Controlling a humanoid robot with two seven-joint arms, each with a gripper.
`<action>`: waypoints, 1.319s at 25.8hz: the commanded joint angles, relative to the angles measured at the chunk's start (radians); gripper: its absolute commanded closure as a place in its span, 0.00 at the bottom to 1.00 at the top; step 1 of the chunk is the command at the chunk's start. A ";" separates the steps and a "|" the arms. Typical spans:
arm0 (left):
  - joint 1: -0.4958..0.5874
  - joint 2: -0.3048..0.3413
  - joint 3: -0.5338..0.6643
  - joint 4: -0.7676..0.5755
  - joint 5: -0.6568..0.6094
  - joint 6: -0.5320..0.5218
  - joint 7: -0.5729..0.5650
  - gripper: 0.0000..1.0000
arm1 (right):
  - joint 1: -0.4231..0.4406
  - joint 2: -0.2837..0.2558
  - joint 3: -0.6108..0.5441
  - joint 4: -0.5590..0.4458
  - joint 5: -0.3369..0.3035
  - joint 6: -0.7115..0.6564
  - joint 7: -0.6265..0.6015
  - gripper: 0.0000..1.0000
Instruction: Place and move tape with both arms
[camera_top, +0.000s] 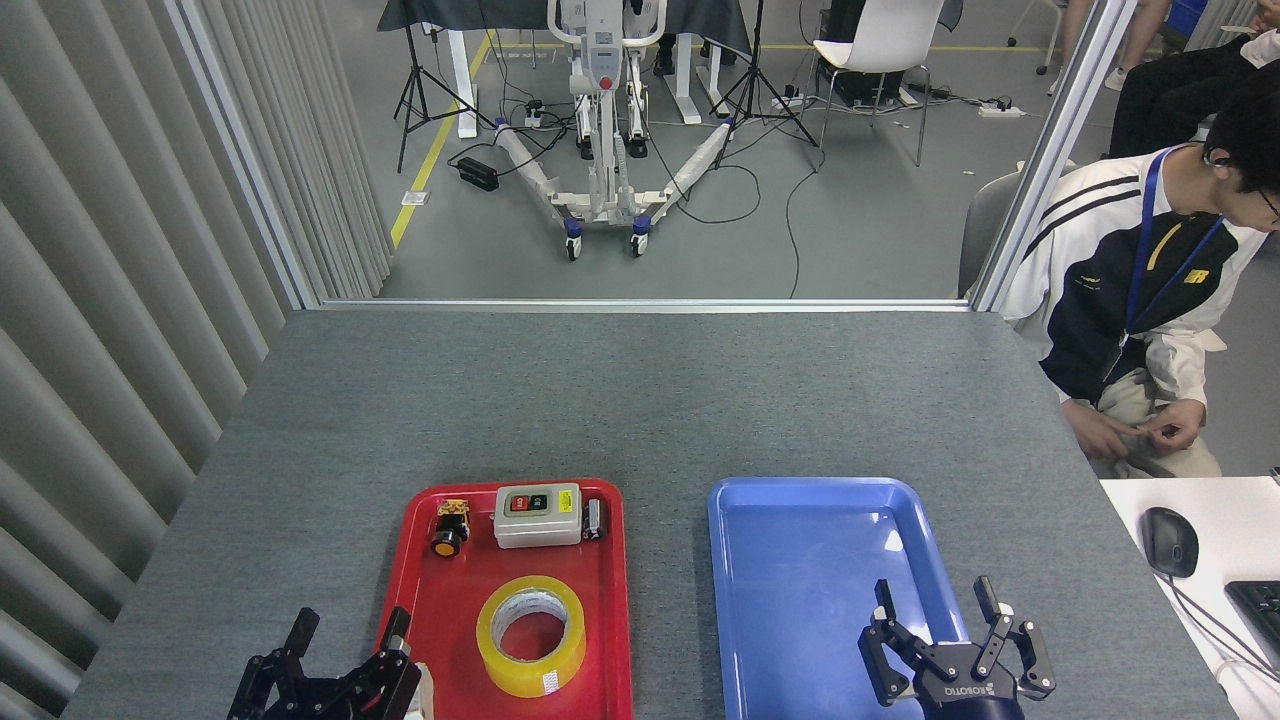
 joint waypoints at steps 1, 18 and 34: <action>0.003 -0.006 0.002 0.003 -0.001 0.004 0.000 0.00 | -0.001 0.000 0.003 0.007 0.000 -0.002 0.003 0.00; 0.003 -0.012 0.019 0.006 -0.005 -0.090 -0.041 0.00 | -0.001 -0.003 0.000 0.003 0.000 -0.016 -0.002 0.00; -0.092 0.029 0.013 0.001 -0.002 -0.119 -0.259 0.00 | 0.001 -0.014 0.002 0.003 0.002 -0.013 -0.003 0.00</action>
